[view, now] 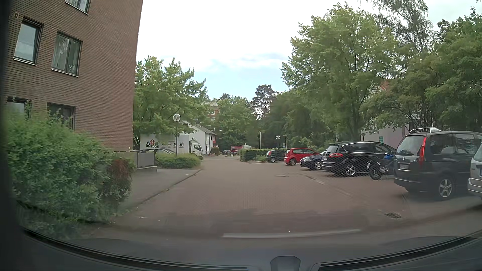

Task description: Follow the waypoints while adhering to traffic rules and regulations

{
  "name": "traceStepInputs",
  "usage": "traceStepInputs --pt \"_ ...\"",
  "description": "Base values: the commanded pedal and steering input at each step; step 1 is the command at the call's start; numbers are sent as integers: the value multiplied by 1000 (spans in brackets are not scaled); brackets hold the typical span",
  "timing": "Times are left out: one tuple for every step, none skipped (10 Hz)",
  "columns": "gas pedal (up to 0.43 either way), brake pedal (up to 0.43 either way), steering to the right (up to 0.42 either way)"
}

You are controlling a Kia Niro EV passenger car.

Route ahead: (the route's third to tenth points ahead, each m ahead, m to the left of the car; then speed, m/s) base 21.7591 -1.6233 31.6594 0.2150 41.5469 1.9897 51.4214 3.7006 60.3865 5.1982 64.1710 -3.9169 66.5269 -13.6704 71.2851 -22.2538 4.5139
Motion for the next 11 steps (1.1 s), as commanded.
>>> traceStepInputs --pt "87 6 -17" --pt "87 6 -24" --pt "87 6 -31" --pt "87 6 -31" --pt "87 6 -31" --pt "87 6 -31" --pt "87 6 -31" --pt "87 6 -31" --pt "87 6 -31" --pt "87 6 -31" --pt "87 6 -31"
